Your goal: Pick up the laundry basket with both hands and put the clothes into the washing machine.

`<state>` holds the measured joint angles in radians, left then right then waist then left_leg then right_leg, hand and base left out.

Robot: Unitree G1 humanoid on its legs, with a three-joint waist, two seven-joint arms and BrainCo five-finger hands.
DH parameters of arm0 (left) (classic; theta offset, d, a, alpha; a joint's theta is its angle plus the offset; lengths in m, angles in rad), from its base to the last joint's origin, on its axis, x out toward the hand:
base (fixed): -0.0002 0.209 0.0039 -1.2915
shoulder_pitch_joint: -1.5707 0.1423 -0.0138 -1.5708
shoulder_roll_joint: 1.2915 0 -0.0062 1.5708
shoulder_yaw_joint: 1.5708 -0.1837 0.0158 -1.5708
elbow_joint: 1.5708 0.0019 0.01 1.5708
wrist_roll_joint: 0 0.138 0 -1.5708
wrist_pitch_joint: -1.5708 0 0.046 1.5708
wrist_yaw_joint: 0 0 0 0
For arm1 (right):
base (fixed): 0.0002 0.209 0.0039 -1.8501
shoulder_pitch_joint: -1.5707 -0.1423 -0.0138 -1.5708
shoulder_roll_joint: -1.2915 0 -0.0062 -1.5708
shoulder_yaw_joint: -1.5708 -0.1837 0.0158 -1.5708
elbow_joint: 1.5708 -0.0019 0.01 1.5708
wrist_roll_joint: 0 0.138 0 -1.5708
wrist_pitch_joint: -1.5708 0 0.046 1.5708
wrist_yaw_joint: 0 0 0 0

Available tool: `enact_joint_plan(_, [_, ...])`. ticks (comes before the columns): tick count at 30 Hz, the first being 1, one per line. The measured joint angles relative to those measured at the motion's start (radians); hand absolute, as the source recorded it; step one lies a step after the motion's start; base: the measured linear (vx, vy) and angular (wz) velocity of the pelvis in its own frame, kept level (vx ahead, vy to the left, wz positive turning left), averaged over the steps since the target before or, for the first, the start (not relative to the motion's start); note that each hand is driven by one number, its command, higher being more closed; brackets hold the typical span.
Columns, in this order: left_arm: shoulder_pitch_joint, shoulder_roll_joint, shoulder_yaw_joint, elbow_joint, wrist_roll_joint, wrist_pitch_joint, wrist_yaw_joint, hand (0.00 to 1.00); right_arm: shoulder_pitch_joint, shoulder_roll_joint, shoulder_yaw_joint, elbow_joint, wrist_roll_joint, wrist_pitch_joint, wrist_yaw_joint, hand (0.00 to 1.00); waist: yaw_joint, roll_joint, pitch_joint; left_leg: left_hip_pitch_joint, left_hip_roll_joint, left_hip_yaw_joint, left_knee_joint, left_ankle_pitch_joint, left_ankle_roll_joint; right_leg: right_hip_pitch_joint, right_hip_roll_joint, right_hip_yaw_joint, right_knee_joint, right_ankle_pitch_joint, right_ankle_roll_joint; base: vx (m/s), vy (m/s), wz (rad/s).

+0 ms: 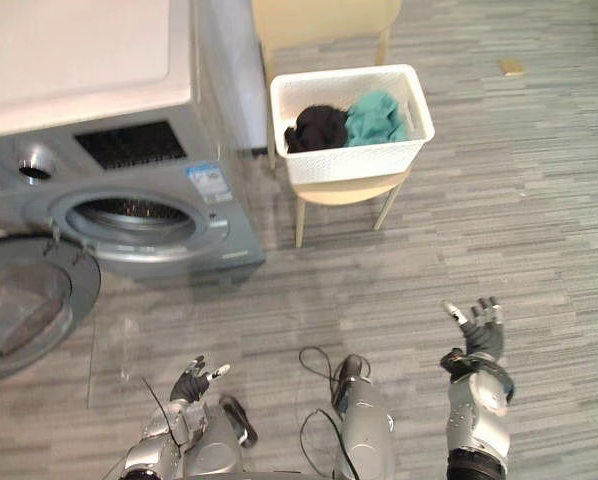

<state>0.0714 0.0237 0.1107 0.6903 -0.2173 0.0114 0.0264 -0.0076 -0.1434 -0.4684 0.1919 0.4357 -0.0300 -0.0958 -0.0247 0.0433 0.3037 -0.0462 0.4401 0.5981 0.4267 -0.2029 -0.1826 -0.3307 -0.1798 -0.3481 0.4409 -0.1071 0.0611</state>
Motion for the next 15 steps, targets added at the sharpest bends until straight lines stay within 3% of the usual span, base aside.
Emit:
enact_joint_plan(2, [0.006,0.002,0.003,0.013,-0.012,0.0,0.002,0.0,-0.002,0.002,0.016,-0.079,0.003,-0.006,-0.014,0.0,-0.008,-0.001,-0.032,0.053,0.031,0.006,0.008,0.027,0.024,0.03,0.039,0.002,0.017,-0.036,-0.022,0.21,-0.19,-0.46])
enact_joint_plan(3, [0.01,0.005,0.004,0.013,-0.023,0.0,0.003,0.0,-0.005,0.008,0.018,-0.118,-0.004,-0.008,-0.016,0.0,-0.007,-0.007,-0.045,0.061,0.052,0.004,0.043,0.05,0.061,0.046,0.059,0.007,0.015,-0.047,-0.033,0.24,-0.282,-0.54])
enact_joint_plan(5, [0.022,0.014,0.004,0.008,-0.03,0.0,0.004,0.0,-0.011,0.008,0.034,-0.208,-0.02,-0.03,-0.018,0.0,-0.002,-0.029,-0.058,0.046,0.112,-0.026,0.197,0.165,0.247,0.117,0.097,0.051,-0.017,-0.061,-0.056,0.23,-0.254,-0.62])
enact_joint_plan(6, [0.03,0.009,-0.001,0.004,-0.03,0.0,0.005,0.0,-0.013,0.0,0.04,-0.224,-0.024,-0.04,-0.02,0.0,0.002,-0.028,-0.06,0.025,0.116,-0.067,0.251,0.176,0.261,0.138,0.106,0.062,-0.033,-0.067,-0.065,0.2,-0.156,-0.56])
enact_joint_plan(7, [0.035,-0.009,-0.023,0.004,-0.033,-0.001,0.006,0.0,-0.017,-0.025,0.047,-0.24,-0.04,-0.051,-0.022,0.0,0.002,-0.027,-0.063,-0.014,0.083,-0.145,0.328,0.132,0.204,0.172,0.11,0.075,-0.054,-0.071,-0.072,0.14,-0.083,-0.38])
enact_joint_plan(8, [0.039,-0.021,-0.038,0.003,-0.042,-0.001,0.003,0.0,-0.019,-0.04,0.044,-0.248,-0.051,-0.051,-0.03,0.0,0.002,-0.024,-0.069,-0.048,0.047,-0.188,0.357,0.105,0.189,0.193,0.11,0.084,-0.07,-0.074,-0.076,0.17,-0.077,-0.34])
enact_joint_plan(11, [0.079,-0.031,-0.041,-0.034,-0.059,-0.004,0.0,0.0,-0.049,-0.073,0.047,-0.253,-0.065,-0.051,-0.033,0.0,0.014,-0.014,-0.079,-0.119,-0.088,-0.197,0.32,0.023,0.172,0.25,0.111,0.111,-0.123,-0.084,-0.092,0.16,-0.001,-0.24])
enact_joint_plan(13, [0.102,-0.031,-0.039,-0.035,-0.059,-0.015,-0.001,0.0,-0.091,-0.1,0.062,-0.253,-0.088,-0.051,-0.033,0.0,0.029,-0.003,-0.086,-0.173,-0.182,-0.186,0.243,0.014,0.172,0.276,0.109,0.125,-0.153,-0.085,-0.091,0.21,0.116,-0.2])
enact_joint_plan(14, [0.105,-0.031,-0.039,-0.035,-0.059,-0.016,-0.002,0.0,-0.106,-0.111,0.068,-0.253,-0.096,-0.051,-0.034,0.0,0.041,0.006,-0.092,-0.189,-0.205,-0.185,0.218,0.014,0.172,0.279,0.109,0.131,-0.156,-0.086,-0.087,0.24,0.18,-0.26])
enact_joint_plan(15, [0.11,-0.03,-0.037,-0.034,-0.059,-0.018,-0.002,0.0,-0.139,-0.134,0.086,-0.25,-0.126,-0.051,-0.037,0.0,0.05,0.019,-0.099,-0.21,-0.239,-0.185,0.159,0.018,0.168,0.29,0.106,0.134,-0.155,-0.088,-0.063,0.23,0.179,-0.18])
